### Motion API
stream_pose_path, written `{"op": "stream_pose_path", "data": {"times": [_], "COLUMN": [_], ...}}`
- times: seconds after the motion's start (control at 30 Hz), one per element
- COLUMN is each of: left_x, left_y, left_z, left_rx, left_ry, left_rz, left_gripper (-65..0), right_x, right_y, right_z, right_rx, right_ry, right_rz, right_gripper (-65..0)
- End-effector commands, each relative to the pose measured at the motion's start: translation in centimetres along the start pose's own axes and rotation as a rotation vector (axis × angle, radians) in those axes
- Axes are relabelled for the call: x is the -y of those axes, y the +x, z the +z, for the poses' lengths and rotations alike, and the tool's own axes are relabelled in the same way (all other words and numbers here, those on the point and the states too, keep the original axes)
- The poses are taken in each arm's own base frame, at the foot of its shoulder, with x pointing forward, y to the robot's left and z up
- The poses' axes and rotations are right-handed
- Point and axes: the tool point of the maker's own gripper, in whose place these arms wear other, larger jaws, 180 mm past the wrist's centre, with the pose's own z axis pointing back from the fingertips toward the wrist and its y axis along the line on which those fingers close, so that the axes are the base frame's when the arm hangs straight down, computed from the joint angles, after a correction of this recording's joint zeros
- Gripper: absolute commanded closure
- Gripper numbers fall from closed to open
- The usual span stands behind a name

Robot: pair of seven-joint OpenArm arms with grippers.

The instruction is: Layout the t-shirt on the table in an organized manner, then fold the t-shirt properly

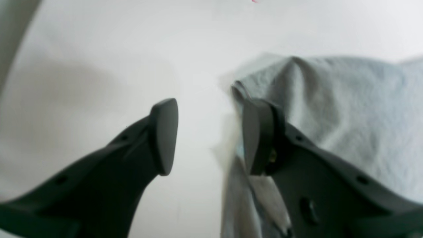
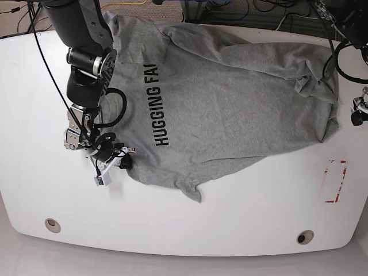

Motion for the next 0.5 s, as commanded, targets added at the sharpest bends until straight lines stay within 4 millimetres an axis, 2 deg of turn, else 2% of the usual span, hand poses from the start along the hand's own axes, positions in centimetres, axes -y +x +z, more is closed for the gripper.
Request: {"op": "stream_pose_path", "data": {"times": [0.0, 0.27, 0.37, 0.47], "left_x": [-0.3, 0.9, 1.2, 1.6], "left_y": [2.7, 2.1, 1.0, 0.1], "left_z": [-0.3, -3.3, -4.1, -4.6], "left_rx": [0.063, 0.035, 0.007, -0.024], "left_ry": [-0.017, -0.057, -0.059, -0.072], "left_rz": [0.032, 0.059, 0.055, 0.061], "left_gripper": [-30.0, -30.0, -30.0, -30.0], "right_x": [-0.5, -0.4, -0.3, -0.1], "right_y": [2.2, 1.3, 1.7, 0.8], "right_z": [-0.1, 0.0, 0.2, 0.3], "right_rx": [0.038, 0.029, 0.040, 0.031], "right_ry": [0.004, 0.001, -0.004, -0.011], "right_rz": [0.027, 0.018, 0.025, 0.025], "right_gripper": [0.0, 0.0, 0.0, 0.0]}}
